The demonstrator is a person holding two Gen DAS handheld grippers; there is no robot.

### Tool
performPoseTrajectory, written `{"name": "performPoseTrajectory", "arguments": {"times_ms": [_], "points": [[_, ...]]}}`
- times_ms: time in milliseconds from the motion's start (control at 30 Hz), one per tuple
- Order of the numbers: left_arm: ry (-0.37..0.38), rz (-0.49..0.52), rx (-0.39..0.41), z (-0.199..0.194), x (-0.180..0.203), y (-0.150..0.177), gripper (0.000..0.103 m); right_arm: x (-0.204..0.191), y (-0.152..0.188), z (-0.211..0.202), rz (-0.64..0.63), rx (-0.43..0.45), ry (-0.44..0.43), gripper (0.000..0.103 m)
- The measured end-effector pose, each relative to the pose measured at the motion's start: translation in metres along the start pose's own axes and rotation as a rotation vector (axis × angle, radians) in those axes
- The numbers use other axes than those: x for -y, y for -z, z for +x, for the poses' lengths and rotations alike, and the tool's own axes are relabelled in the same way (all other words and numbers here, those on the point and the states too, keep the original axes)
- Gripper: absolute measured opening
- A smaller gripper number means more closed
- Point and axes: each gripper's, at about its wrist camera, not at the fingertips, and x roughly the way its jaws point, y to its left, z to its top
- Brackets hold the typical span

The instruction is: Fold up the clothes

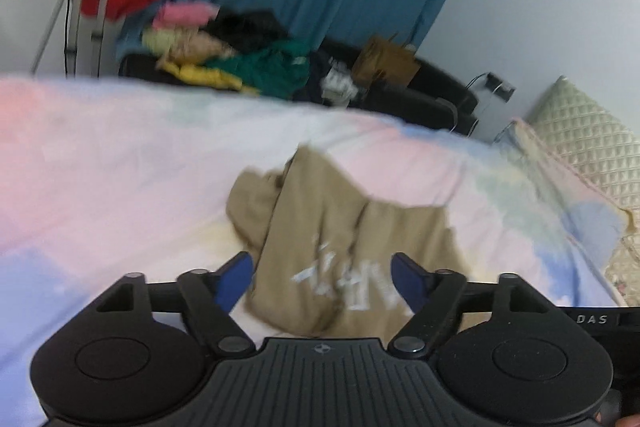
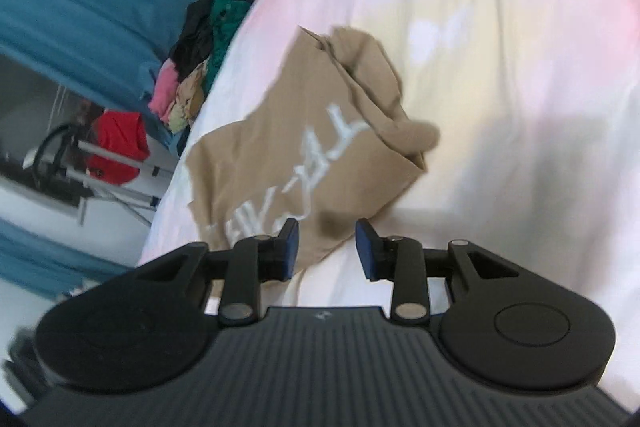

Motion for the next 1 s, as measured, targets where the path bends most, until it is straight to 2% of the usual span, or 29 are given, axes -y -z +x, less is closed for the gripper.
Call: {"name": "performPoseTrajectory", "arguments": {"times_ms": [200, 233, 267, 300, 333, 367, 567, 700, 800, 867, 1000], "points": [[0.002, 0.116, 0.145, -0.094, 0.050, -0.024, 0.088, -0.051, 0.006, -0.085, -0.197, 0.131, -0.051, 0.036], [0.004, 0.129, 0.169, -0.111, 0.057, -0.027, 0.089, -0.058, 0.008, -0.100, -0.229, 0.153, -0.061, 0.043], [0.005, 0.145, 0.188, -0.128, 0.066, -0.029, 0.091, -0.066, 0.012, -0.115, -0.262, 0.178, -0.069, 0.057], [0.011, 0.158, 0.204, -0.142, 0.073, -0.031, 0.094, -0.073, 0.015, -0.131, -0.294, 0.203, -0.078, 0.067], [0.017, 0.170, 0.221, -0.157, 0.079, -0.032, 0.097, -0.081, 0.020, -0.147, -0.330, 0.236, -0.084, 0.083], [0.023, 0.182, 0.237, -0.171, 0.085, -0.033, 0.103, -0.088, 0.026, -0.162, -0.366, 0.268, -0.090, 0.087], [0.033, 0.242, 0.307, -0.246, 0.110, -0.028, 0.103, -0.112, 0.057, -0.232, -0.545, 0.373, -0.110, 0.086], [0.017, 0.270, 0.330, -0.286, 0.114, -0.009, 0.103, -0.116, 0.082, -0.262, -0.626, 0.450, -0.102, 0.086], [-0.039, 0.267, 0.366, -0.305, 0.111, 0.007, 0.103, -0.114, 0.104, -0.280, -0.658, 0.536, -0.102, 0.086], [-0.045, 0.265, 0.373, -0.313, 0.107, 0.015, 0.103, -0.110, 0.118, -0.288, -0.677, 0.584, -0.108, 0.086], [-0.057, 0.281, 0.366, -0.321, 0.096, 0.031, 0.103, -0.105, 0.140, -0.288, -0.719, 0.605, -0.105, 0.086]]}}
